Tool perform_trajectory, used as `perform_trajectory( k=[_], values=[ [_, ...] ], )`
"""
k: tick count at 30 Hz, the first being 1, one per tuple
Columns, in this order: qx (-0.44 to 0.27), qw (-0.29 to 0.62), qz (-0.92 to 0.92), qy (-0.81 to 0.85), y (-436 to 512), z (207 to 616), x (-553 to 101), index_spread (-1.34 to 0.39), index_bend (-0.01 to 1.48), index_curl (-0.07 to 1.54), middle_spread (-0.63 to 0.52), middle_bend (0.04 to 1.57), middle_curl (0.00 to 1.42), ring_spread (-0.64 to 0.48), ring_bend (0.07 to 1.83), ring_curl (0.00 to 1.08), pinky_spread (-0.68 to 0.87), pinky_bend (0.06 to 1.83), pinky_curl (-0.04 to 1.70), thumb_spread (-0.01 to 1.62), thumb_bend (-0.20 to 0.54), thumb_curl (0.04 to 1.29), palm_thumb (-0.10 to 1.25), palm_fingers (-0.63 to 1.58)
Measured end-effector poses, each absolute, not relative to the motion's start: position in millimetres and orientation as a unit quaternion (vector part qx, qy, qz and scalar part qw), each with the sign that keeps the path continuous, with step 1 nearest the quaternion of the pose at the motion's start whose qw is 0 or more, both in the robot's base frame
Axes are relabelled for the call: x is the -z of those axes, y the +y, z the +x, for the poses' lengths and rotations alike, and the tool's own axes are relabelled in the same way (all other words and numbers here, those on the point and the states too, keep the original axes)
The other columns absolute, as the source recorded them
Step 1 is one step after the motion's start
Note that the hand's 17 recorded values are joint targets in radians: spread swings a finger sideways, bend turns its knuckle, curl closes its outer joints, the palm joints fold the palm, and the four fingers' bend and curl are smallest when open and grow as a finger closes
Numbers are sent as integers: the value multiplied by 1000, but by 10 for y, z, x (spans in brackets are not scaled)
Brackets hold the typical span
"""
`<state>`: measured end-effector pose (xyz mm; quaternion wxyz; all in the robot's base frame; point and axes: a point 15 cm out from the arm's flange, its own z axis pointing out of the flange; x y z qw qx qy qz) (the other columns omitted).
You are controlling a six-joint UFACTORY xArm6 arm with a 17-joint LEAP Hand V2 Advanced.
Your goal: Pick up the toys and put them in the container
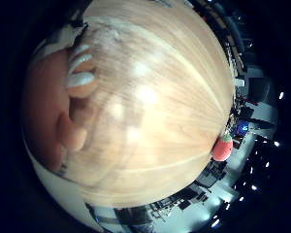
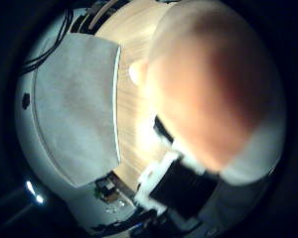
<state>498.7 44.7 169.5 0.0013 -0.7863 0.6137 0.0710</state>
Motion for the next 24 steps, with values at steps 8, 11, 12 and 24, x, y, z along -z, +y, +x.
perform_trajectory(
  k=[8, 11, 12, 24],
  values=[
    [-50, 21, -779, 624, 278, 4968, -2193, -507, 401, 239, -421, 781, 648, -322, 1238, 485, -380, 1358, 444, 1148, 170, 383, 990, 1147],
    [-33, 36, -778, 626, 247, 4969, -2446, -511, 403, 265, -423, 783, 659, -323, 1235, 486, -387, 1346, 446, 1136, 152, 382, 1010, 1145],
    [-29, 40, -778, 626, 243, 4949, -2549, -513, 401, 275, -424, 783, 662, -327, 1234, 487, -389, 1344, 448, 1132, 148, 384, 1020, 1144],
    [29, 97, -807, 582, 678, 4625, -3734, -535, 374, 377, -449, 742, 677, -341, 1212, 486, -413, 1313, 463, 1102, 76, 385, 1087, 1135]
  ],
)
